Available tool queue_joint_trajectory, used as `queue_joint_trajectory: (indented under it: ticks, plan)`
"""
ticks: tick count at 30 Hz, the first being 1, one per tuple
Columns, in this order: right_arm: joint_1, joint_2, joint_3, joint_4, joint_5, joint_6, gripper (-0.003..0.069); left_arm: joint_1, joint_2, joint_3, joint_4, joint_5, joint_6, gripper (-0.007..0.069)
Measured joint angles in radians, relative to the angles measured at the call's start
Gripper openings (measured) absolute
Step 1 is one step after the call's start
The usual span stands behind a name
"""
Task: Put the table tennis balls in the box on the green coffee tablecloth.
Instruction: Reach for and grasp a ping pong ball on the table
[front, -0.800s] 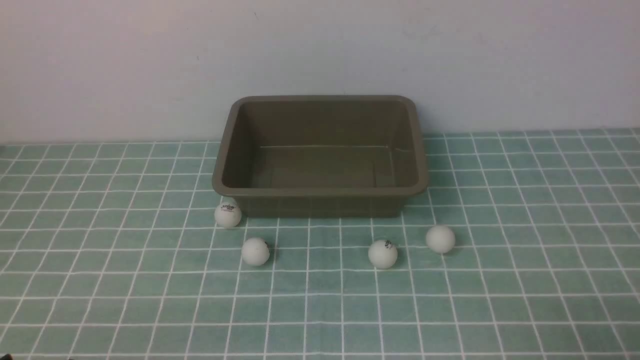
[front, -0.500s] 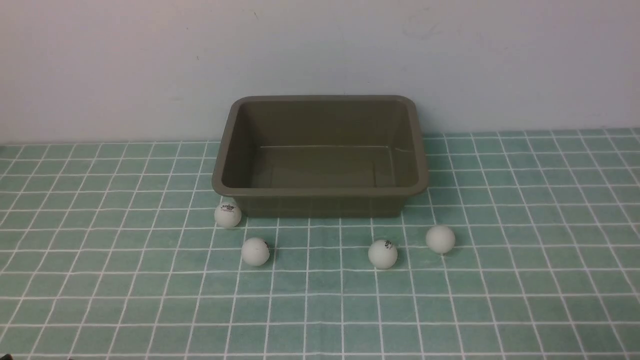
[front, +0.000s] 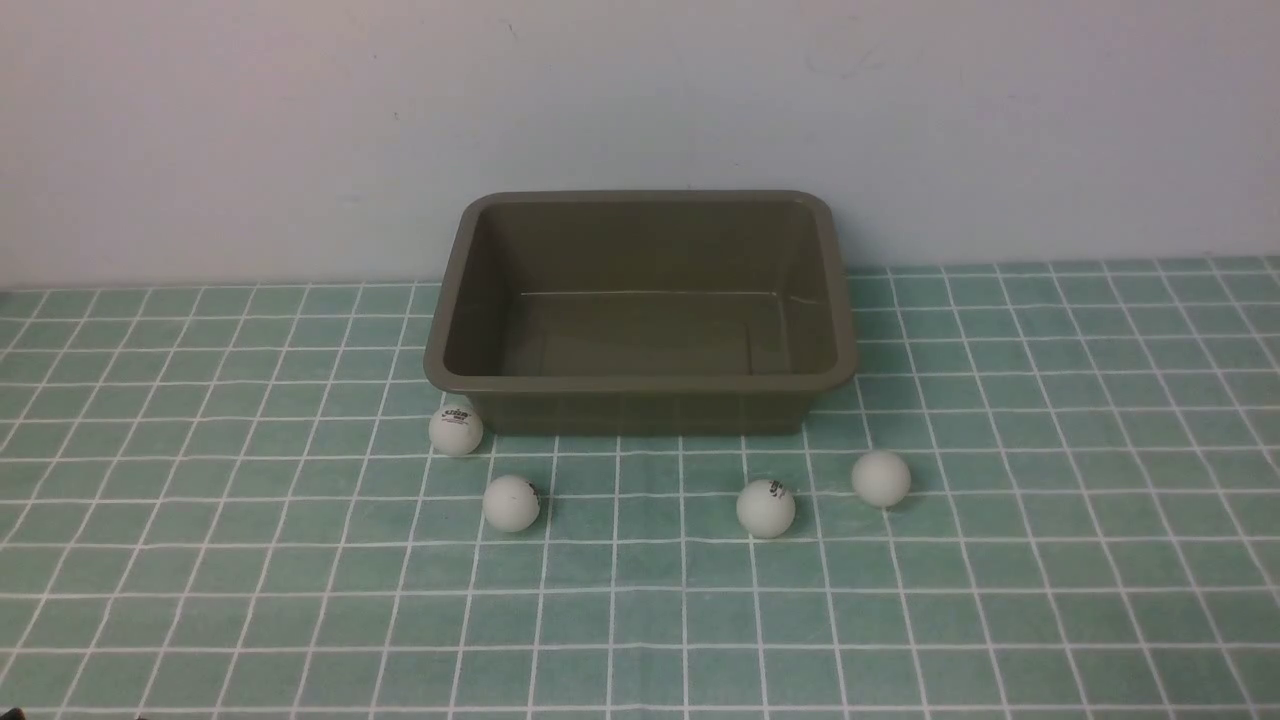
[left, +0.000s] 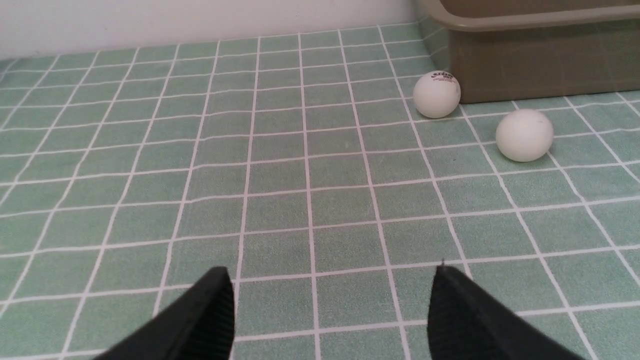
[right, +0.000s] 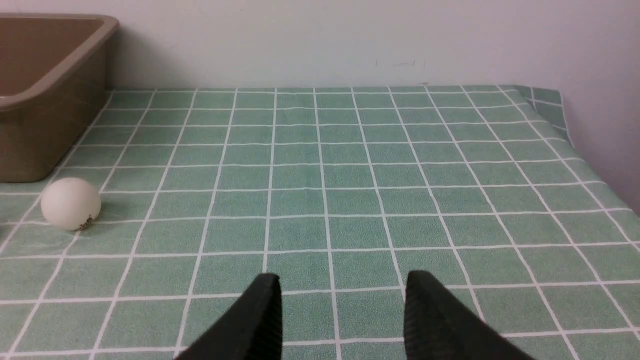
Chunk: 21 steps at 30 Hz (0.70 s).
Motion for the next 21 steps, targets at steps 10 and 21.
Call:
queue_joint_trajectory:
  ticks: [10,21]
  plan:
    - [0.0,0.0,-0.014,0.027,-0.032,0.005,0.0316,0.0,0.0,0.0,0.0,0.0,0.0,0.0469]
    - [0.0,0.0,-0.362,0.105,0.202,0.007,0.0316,0.0,0.0,0.0,0.001,0.0,0.0,0.0469]
